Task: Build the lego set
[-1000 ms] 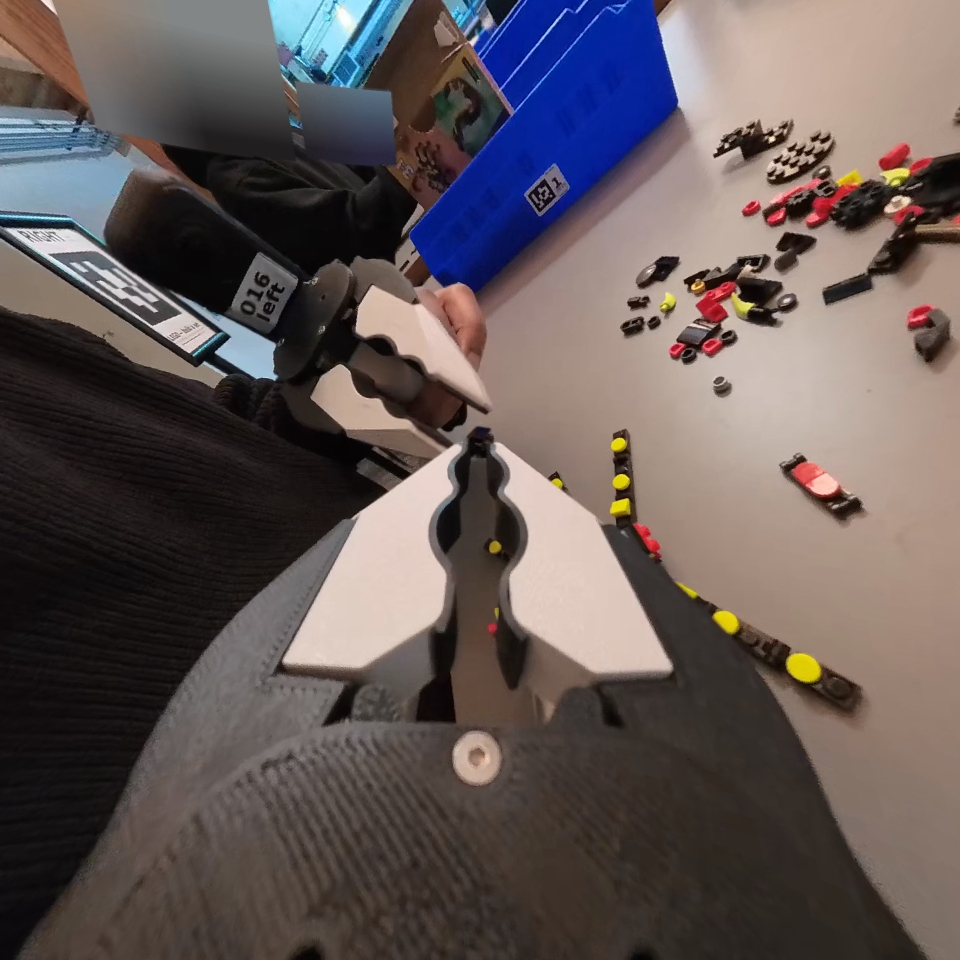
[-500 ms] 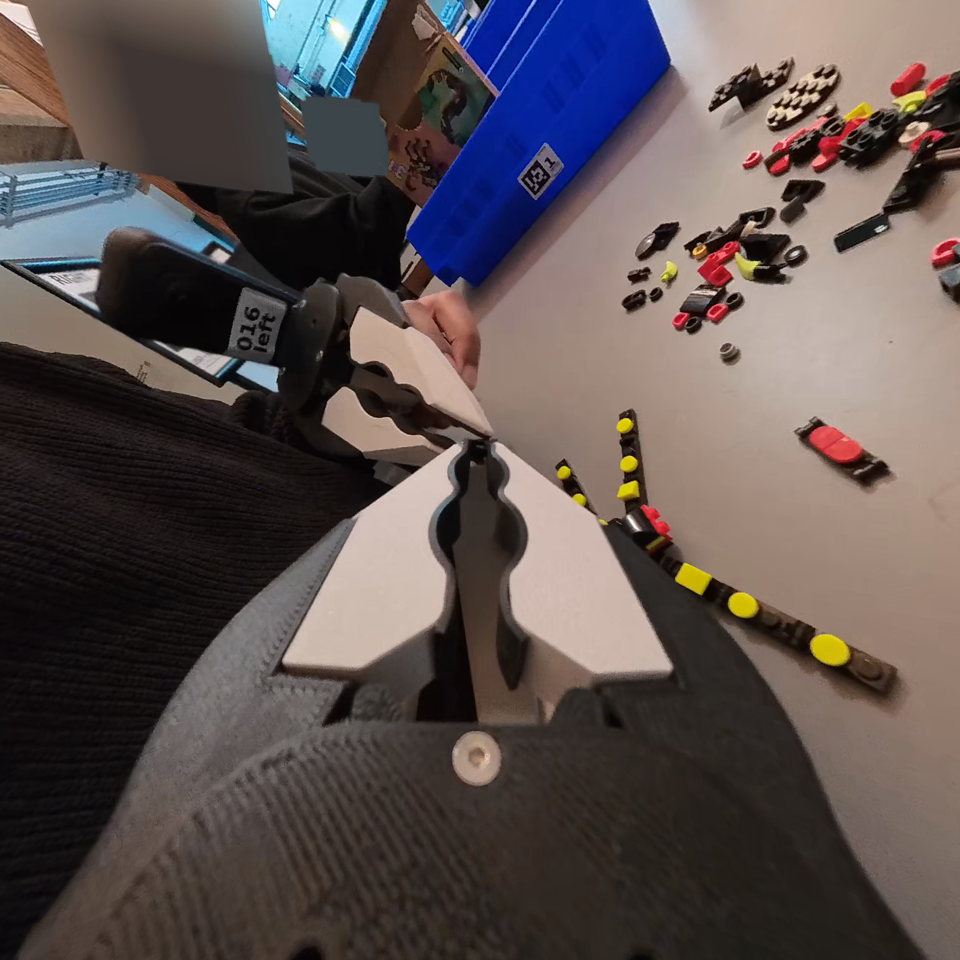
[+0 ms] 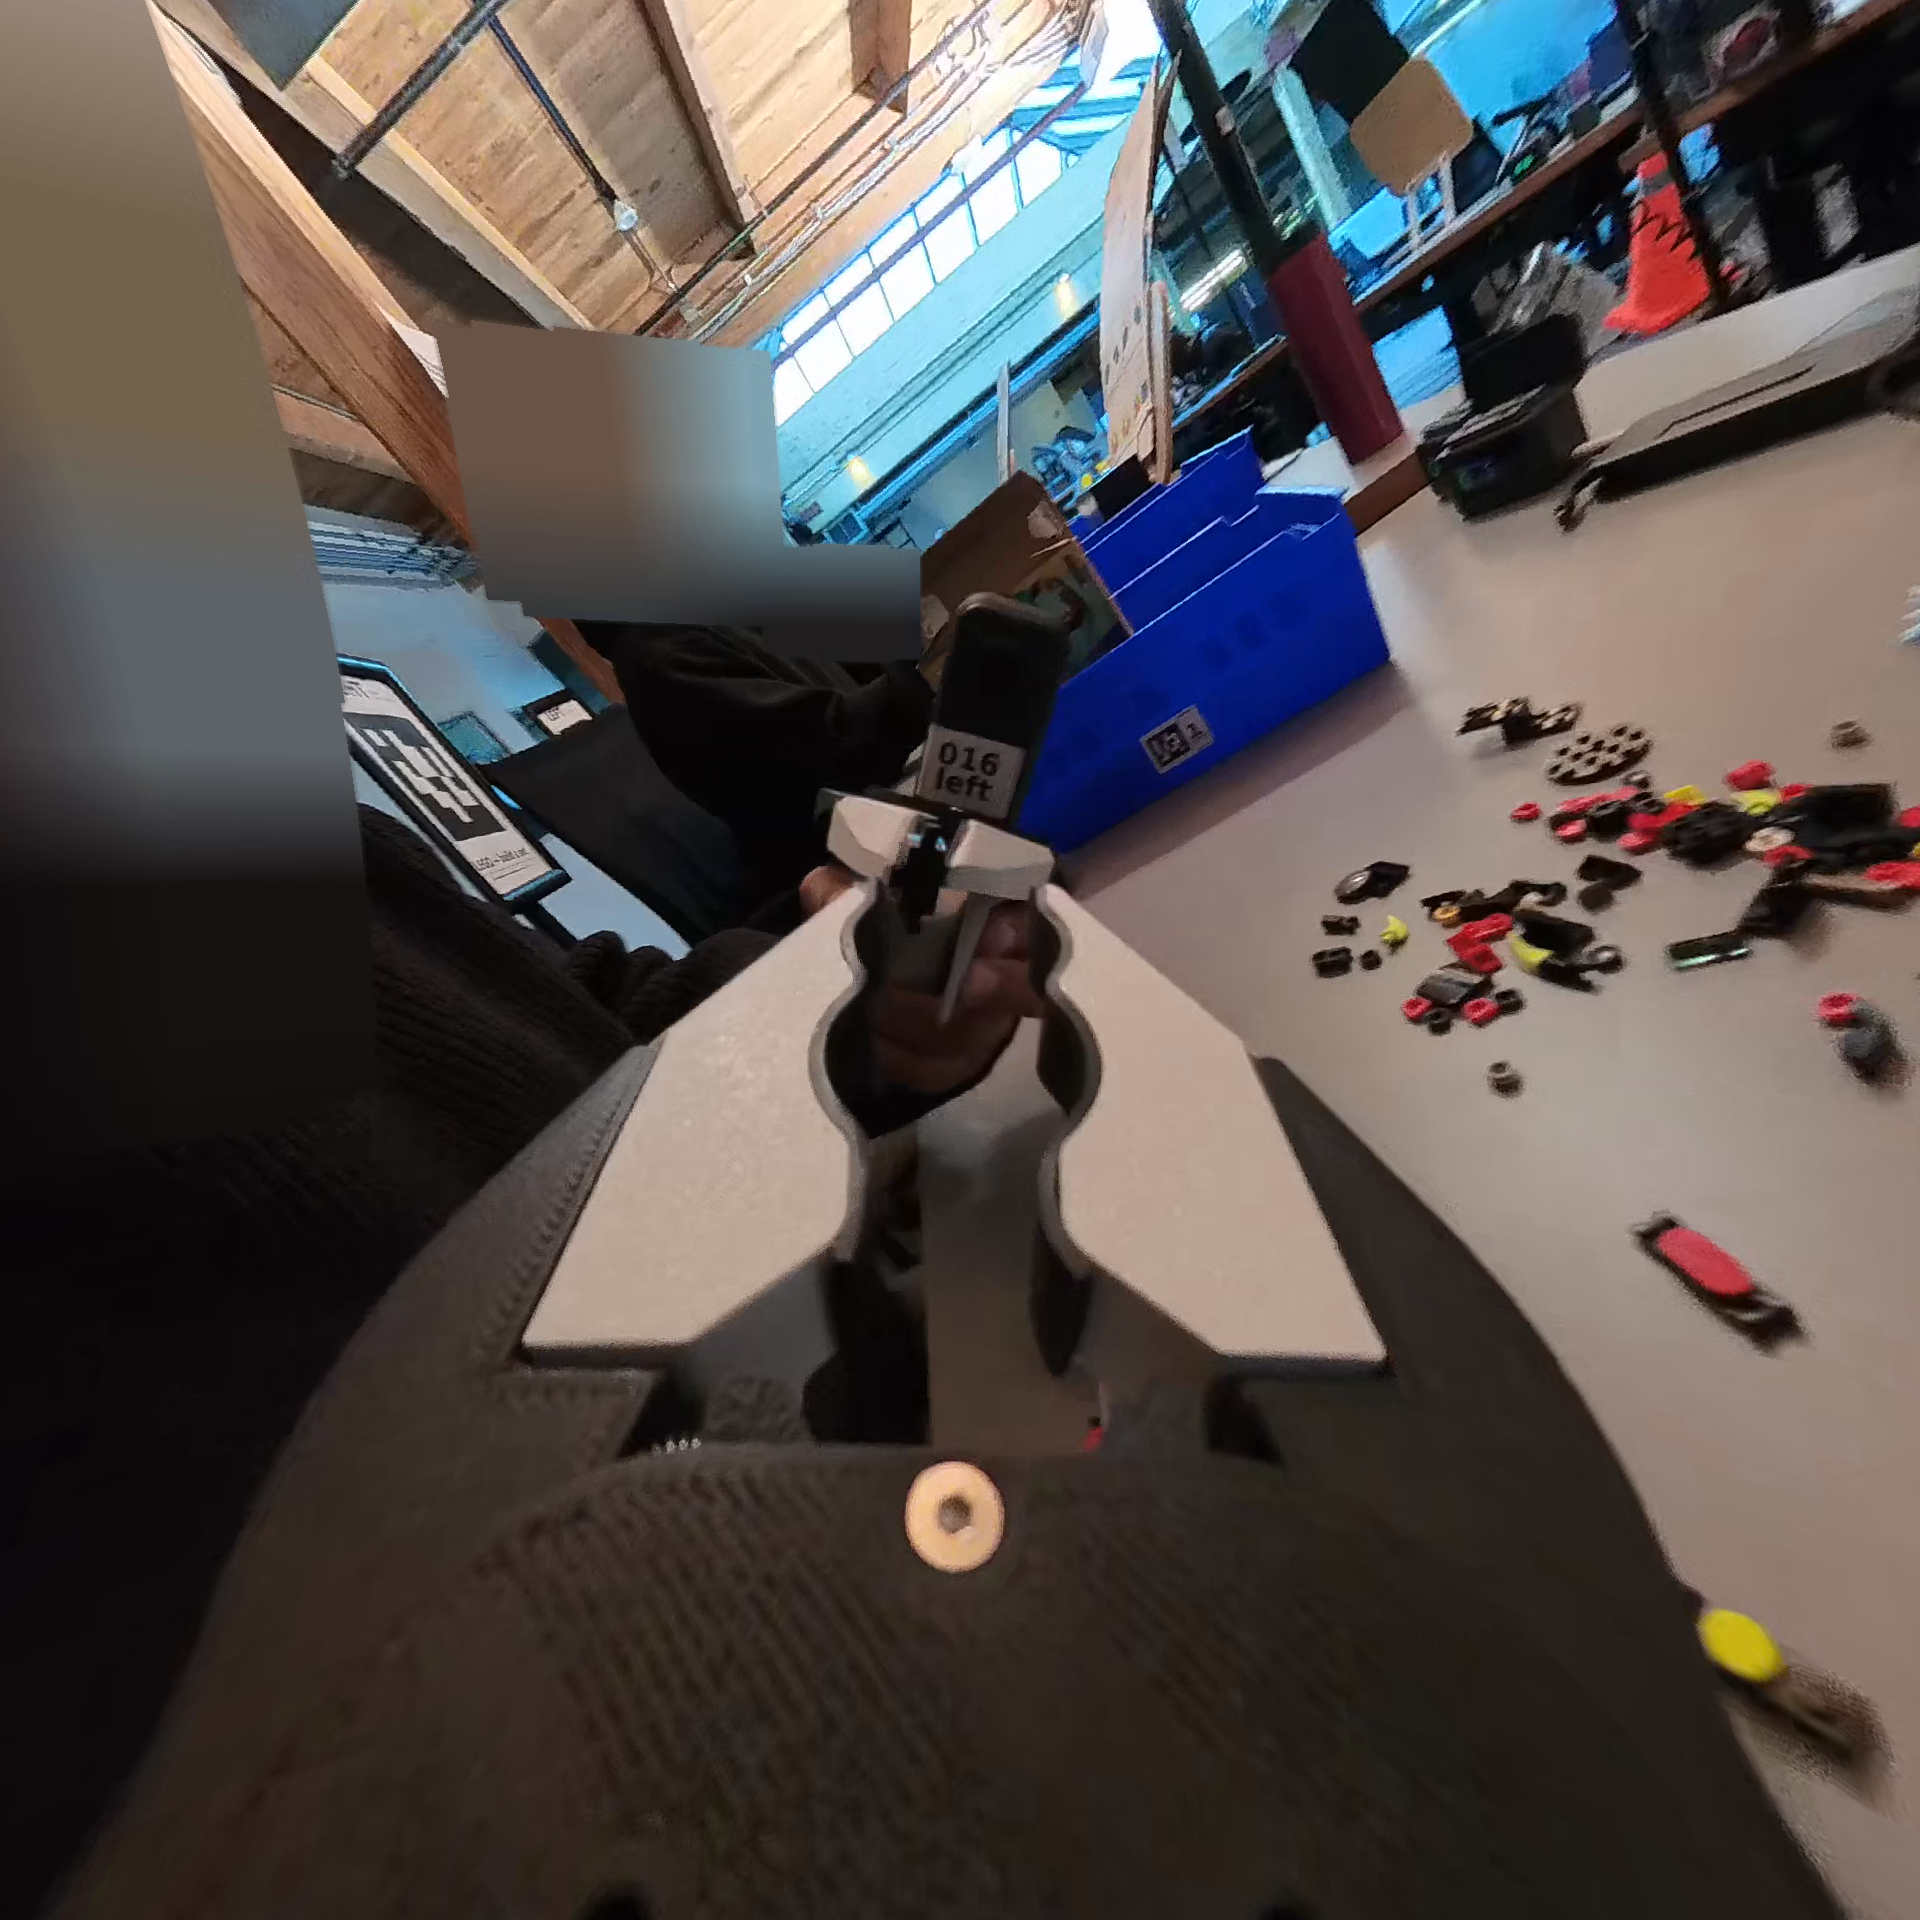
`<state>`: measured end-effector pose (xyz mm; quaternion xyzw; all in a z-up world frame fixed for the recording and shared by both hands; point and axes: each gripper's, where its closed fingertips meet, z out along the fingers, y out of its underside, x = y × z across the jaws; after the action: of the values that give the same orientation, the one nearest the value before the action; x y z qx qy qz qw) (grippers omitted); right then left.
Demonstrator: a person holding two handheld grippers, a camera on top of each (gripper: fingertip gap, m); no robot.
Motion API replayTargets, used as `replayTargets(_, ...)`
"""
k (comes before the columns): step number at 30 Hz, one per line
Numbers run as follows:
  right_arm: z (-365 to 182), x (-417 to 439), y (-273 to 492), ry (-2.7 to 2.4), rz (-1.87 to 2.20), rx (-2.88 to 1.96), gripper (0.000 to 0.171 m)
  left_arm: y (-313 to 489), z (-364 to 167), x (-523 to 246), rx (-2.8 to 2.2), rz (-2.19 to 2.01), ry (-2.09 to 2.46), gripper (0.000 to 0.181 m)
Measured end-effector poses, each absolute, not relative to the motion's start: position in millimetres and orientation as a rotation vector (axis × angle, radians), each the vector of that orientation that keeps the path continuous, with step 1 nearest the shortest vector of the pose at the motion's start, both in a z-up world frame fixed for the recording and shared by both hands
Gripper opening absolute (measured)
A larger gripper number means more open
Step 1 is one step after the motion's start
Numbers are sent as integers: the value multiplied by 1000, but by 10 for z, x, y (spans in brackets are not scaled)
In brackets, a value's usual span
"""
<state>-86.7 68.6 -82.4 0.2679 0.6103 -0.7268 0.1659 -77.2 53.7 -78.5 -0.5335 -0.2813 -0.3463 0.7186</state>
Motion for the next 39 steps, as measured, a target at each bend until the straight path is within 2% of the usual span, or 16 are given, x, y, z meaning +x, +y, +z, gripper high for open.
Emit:
replayTargets(14,-874,-715,570,1637,-1955,716,9,629,-852,-661,-1241,-817,-604,4)
replayTargets(25,-891,-707,583,1669,-1919,718,8,649,-901,-654,-1271,-827,-621,4)
replayTargets(39,-1001,-758,644,1913,-1860,761,5,644,-1060,-704,-1492,-508,-566,8)
